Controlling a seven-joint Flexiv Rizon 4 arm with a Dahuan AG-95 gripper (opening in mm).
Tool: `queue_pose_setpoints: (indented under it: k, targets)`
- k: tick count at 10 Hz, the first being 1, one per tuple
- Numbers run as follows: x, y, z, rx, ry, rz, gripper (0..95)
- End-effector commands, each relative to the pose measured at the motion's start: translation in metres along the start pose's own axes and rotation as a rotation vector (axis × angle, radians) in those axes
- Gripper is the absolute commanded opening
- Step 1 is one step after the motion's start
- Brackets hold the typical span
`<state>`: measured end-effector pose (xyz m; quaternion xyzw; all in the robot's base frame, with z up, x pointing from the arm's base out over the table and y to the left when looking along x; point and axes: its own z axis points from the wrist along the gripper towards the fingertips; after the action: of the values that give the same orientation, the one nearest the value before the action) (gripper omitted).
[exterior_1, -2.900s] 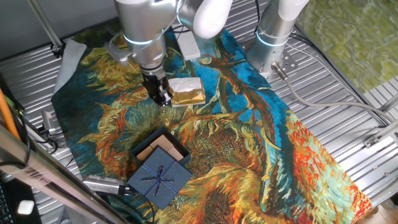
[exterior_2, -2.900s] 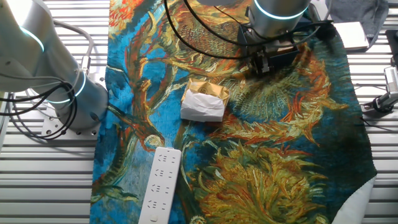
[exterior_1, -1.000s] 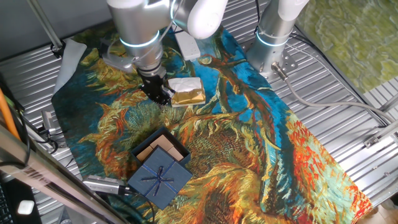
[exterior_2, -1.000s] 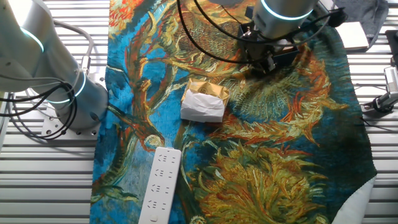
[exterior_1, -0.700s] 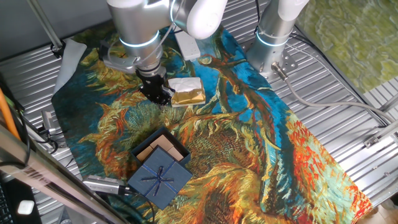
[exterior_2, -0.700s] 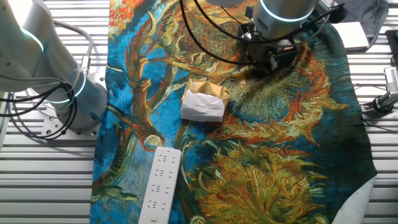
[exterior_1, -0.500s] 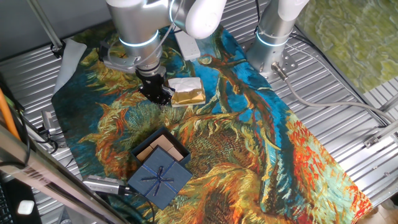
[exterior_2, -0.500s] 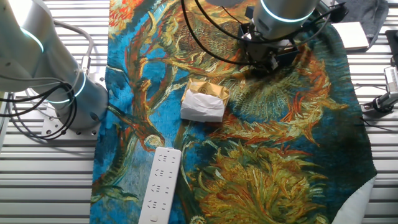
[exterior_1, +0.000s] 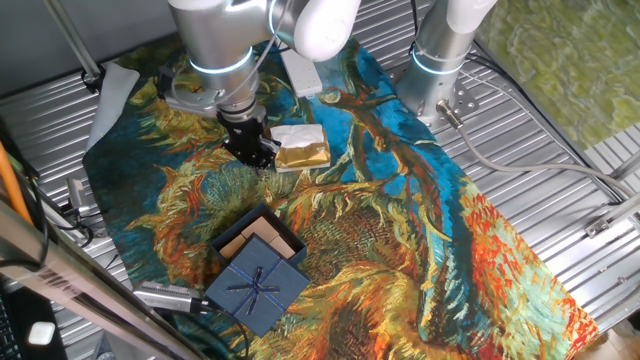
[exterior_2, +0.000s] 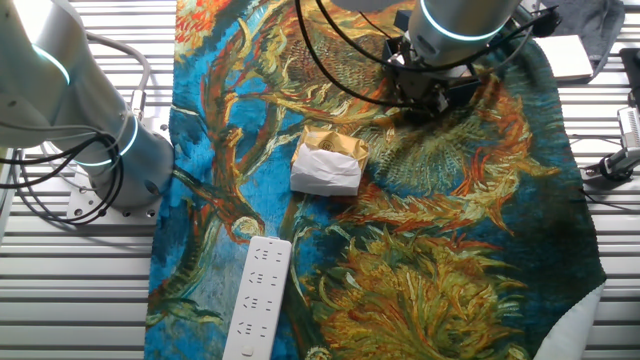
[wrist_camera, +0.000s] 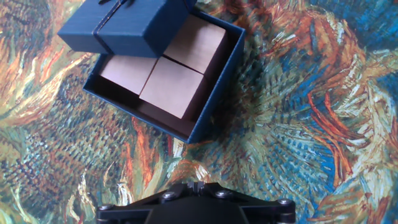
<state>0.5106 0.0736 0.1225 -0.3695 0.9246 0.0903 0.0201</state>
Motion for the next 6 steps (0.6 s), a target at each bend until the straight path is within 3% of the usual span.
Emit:
queue_pose_setpoints:
  k: [1, 6]
  targets:
    - [0.0, 0.0003, -0.0003, -0.004, -0.003, -0.001, 0.0]
    - [0.0, 0.0003, -0.0003, -0.024, -0.026, 0.005, 0.0]
